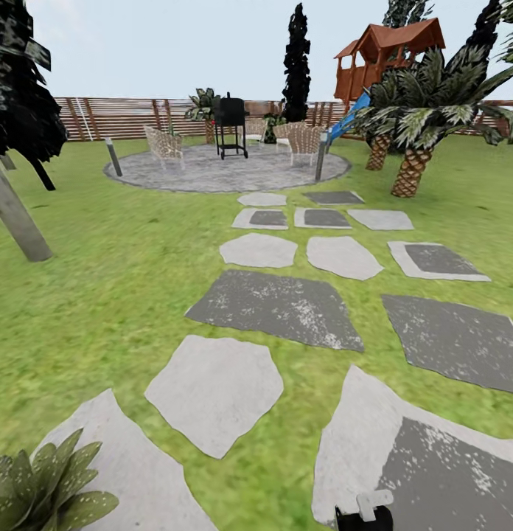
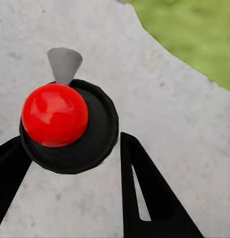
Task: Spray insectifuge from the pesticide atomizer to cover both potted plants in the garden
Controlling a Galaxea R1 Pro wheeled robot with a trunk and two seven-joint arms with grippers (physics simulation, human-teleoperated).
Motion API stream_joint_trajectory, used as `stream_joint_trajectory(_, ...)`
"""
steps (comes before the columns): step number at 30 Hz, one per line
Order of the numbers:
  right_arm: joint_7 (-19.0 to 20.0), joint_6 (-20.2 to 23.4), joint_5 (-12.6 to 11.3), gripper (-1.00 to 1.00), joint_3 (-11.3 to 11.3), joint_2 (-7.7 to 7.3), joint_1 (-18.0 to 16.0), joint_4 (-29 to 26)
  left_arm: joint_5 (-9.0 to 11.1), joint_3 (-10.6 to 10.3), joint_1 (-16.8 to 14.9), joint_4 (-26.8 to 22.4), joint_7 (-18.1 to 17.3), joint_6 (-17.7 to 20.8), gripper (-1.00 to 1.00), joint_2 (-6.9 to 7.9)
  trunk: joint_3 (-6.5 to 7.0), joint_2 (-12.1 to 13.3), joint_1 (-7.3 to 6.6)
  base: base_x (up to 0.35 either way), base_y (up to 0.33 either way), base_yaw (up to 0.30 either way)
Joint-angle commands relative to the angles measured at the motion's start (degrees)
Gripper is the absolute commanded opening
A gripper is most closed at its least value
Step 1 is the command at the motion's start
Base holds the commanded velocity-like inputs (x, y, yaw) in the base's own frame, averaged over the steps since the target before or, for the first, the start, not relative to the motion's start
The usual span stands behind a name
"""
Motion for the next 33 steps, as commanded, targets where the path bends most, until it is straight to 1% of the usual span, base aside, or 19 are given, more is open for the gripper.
stream_joint_trajectory(1, -0.4, -0.1, 0.6, 1.0, -0.1, 0.0, 0.0, 0.1, -0.6, 0.3, 0.0, 0.1, 0.2, -0.2, -1.0, 0.0, -0.05, 0.0, 0.03, 0.339, 0.0, 0.001)
stream_joint_trajectory(7, -0.4, -0.1, 0.6, 1.0, -0.1, 0.0, 0.0, 0.1, -0.6, 0.3, 0.0, 0.1, 0.2, -0.2, -1.0, 0.01, -0.05, 0.0, 0.03, 0.335, -0.026, 0.0)
stream_joint_trajectory(23, -0.2, 0.0, 0.7, 1.0, 0.0, 0.1, 0.0, 0.1, -0.6, 0.3, 0.0, 0.1, 0.2, -0.2, -1.0, 0.06, -0.05, 0.0, 0.03, 0.301, -0.157, 0.0)
stream_joint_trajectory(33, -0.3, 0.0, 0.7, 1.0, 0.0, 0.01, 0.0, 0.1, -0.6, 0.3, 0.0, 0.1, 0.2, -0.2, -1.0, 0.06, -0.05, 0.0, 0.03, 0.328, -0.097, 0.0)
